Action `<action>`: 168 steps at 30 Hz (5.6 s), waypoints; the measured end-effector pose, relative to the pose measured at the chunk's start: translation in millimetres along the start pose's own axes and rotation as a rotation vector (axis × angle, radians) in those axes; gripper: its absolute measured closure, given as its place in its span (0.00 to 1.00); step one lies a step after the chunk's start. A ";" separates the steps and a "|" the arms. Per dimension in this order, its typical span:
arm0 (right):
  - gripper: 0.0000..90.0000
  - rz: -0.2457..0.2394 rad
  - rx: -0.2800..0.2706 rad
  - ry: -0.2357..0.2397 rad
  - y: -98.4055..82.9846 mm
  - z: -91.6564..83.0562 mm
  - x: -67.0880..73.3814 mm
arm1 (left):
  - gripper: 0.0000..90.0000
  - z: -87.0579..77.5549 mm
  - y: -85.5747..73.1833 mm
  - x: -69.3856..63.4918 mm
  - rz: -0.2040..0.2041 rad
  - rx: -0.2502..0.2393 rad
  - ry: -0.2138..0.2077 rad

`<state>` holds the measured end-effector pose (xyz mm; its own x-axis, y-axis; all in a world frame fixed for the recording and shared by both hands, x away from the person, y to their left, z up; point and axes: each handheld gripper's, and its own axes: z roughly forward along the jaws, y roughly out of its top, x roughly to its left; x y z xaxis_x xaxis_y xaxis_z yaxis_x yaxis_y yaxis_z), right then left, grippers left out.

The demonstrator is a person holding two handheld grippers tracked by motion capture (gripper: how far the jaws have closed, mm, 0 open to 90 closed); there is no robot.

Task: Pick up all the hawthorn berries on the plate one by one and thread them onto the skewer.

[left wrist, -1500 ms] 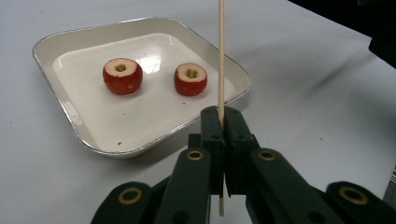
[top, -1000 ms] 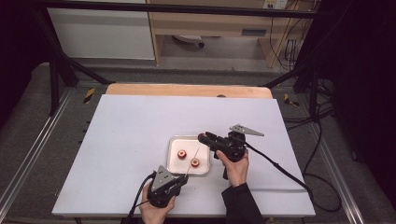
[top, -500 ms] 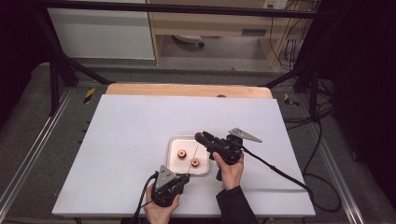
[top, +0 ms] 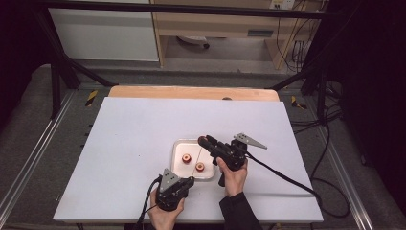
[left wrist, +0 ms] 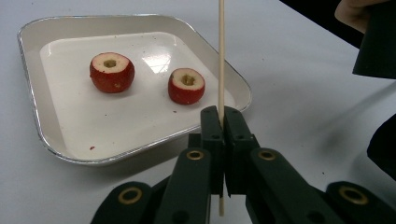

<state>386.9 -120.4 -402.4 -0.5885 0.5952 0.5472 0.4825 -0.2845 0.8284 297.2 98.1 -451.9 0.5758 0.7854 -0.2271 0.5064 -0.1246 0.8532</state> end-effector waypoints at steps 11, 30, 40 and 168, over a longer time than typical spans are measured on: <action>0.68 0.000 -0.004 0.006 -2.5 1.6 -0.3 | 0.98 0.0 0.1 0.5 -0.012 -0.006 -0.004; 0.68 -0.029 -0.003 0.006 -10.8 1.0 2.6 | 0.98 0.6 -1.5 2.6 -0.097 0.002 -0.014; 0.68 -0.022 0.010 0.012 -11.1 0.6 2.9 | 0.98 0.4 -3.1 3.6 -0.069 0.001 0.011; 0.64 -0.427 1.062 -0.192 -11.7 78.3 2.2 | 0.98 -33.6 -2.4 44.9 0.073 0.023 0.008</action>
<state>430.7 -57.0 -420.2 -0.7703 0.6211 0.1445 0.6236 0.6865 0.3740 300.3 154.0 -448.4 0.6068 0.7784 -0.1606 0.4777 -0.1957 0.8564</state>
